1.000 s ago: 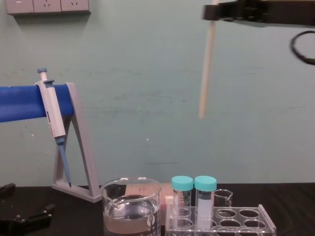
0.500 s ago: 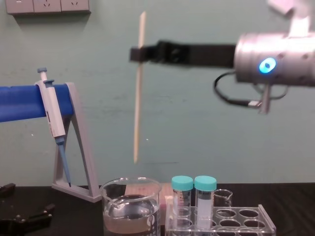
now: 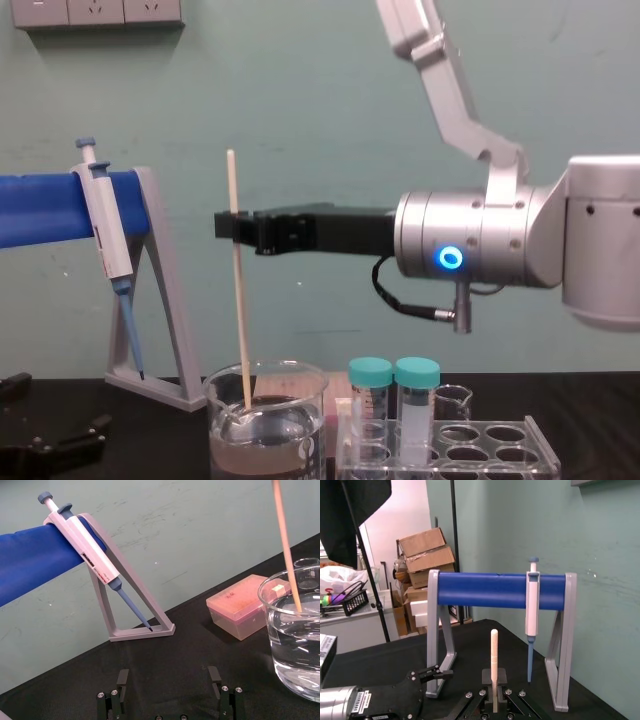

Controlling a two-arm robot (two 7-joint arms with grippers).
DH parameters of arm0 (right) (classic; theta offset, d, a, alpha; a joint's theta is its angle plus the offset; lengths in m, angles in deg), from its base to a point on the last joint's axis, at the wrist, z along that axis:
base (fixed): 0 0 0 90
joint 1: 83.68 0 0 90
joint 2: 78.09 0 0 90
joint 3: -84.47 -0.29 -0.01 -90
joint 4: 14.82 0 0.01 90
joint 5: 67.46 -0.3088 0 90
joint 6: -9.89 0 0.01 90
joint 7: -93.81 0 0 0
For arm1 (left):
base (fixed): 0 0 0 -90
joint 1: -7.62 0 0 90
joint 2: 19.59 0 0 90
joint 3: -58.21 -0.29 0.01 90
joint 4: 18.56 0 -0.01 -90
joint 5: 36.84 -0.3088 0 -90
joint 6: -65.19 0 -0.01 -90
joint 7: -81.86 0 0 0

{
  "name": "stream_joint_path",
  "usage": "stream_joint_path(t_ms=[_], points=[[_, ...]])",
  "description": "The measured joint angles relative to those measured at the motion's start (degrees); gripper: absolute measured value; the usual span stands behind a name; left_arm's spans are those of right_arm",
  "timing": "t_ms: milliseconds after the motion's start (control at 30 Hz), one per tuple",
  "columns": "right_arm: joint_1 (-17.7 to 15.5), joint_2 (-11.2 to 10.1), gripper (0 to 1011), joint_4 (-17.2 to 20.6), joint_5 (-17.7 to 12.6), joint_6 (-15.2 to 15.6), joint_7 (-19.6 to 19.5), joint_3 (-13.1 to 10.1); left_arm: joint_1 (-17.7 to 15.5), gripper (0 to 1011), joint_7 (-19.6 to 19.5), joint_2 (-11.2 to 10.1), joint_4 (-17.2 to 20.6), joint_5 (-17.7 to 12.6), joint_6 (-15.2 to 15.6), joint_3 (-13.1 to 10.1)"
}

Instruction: Hold the thermometer with one hand and immerse one end into the beaker, then reinsert it into the test tube rack.

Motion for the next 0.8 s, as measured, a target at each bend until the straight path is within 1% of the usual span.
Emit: stream_joint_path(t_ms=[133, 333, 800], points=[[-0.40, 0.79, 48, -1.84, 0.70, -0.93, 0.05, -0.16, 0.00, 1004, 0.00, 0.00, 0.00, 0.00, 0.00, 0.00], [-1.31, 1.13, 47, -2.98, 1.52, -1.22, 0.08, -0.77, 0.00, 1004, 0.00, 0.00, 0.00, 0.00, 0.00, 0.00], [-2.86, 0.67, 48, -2.54, 2.51, -0.93, 0.96, -2.85, 0.00, 1004, 0.00, 0.00, 0.00, 0.00, 0.00, 0.00]])
